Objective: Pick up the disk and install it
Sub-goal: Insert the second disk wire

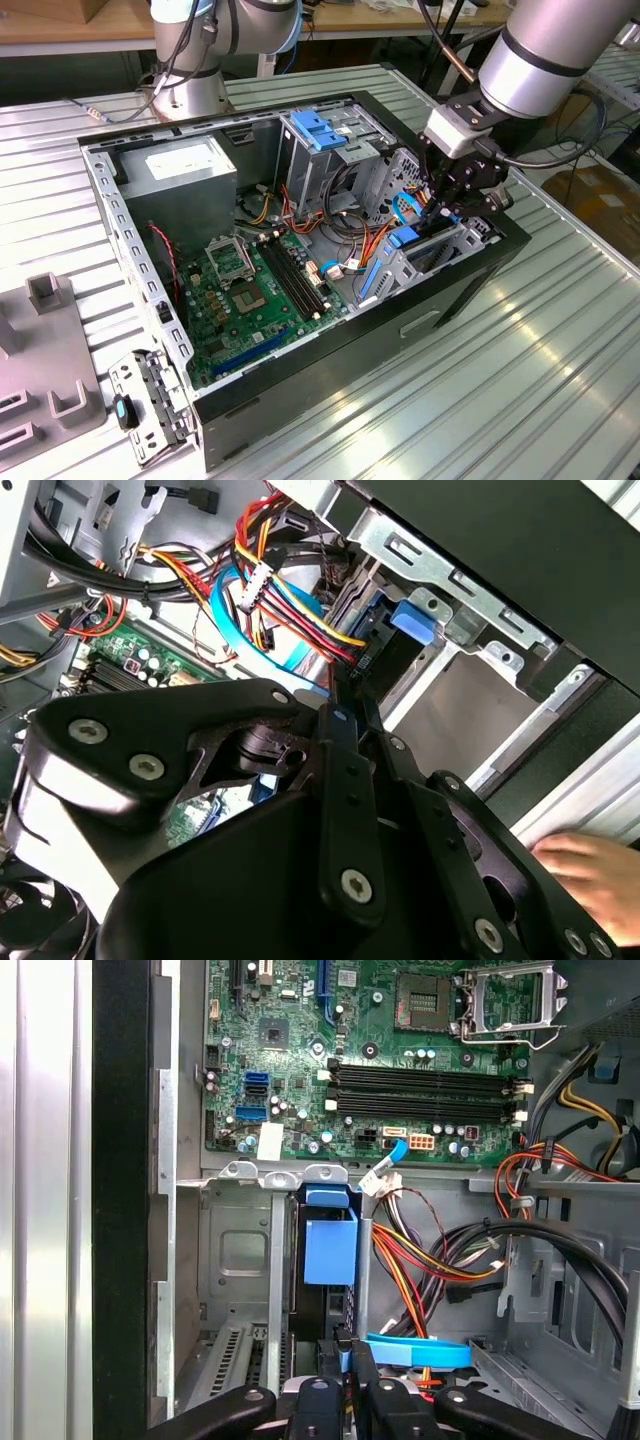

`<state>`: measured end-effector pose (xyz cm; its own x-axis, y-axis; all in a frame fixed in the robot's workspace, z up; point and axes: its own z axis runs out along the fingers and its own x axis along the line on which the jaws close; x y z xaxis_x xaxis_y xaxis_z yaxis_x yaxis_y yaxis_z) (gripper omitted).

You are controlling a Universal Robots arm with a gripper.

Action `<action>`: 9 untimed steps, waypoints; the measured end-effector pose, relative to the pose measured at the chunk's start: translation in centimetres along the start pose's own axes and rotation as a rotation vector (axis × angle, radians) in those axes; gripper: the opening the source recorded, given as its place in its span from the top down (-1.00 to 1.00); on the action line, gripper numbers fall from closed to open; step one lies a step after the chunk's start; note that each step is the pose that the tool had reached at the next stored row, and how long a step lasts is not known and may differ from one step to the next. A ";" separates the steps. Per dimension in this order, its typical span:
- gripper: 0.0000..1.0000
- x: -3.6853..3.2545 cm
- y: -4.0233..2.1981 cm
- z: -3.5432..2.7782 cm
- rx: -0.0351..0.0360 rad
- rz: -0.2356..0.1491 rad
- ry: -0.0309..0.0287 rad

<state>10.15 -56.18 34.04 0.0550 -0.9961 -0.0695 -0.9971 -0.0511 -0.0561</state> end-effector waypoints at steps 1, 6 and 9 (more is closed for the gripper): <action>0.68 0.00 0.00 0.01 0.0000 0.000 -0.0001; 0.68 0.01 0.00 -0.02 0.0001 0.000 -0.0002; 0.53 -0.02 -0.03 -0.47 0.0001 0.000 -0.0008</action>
<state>10.16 -56.19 34.51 0.0551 -0.9960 -0.0703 -0.9971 -0.0512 -0.0562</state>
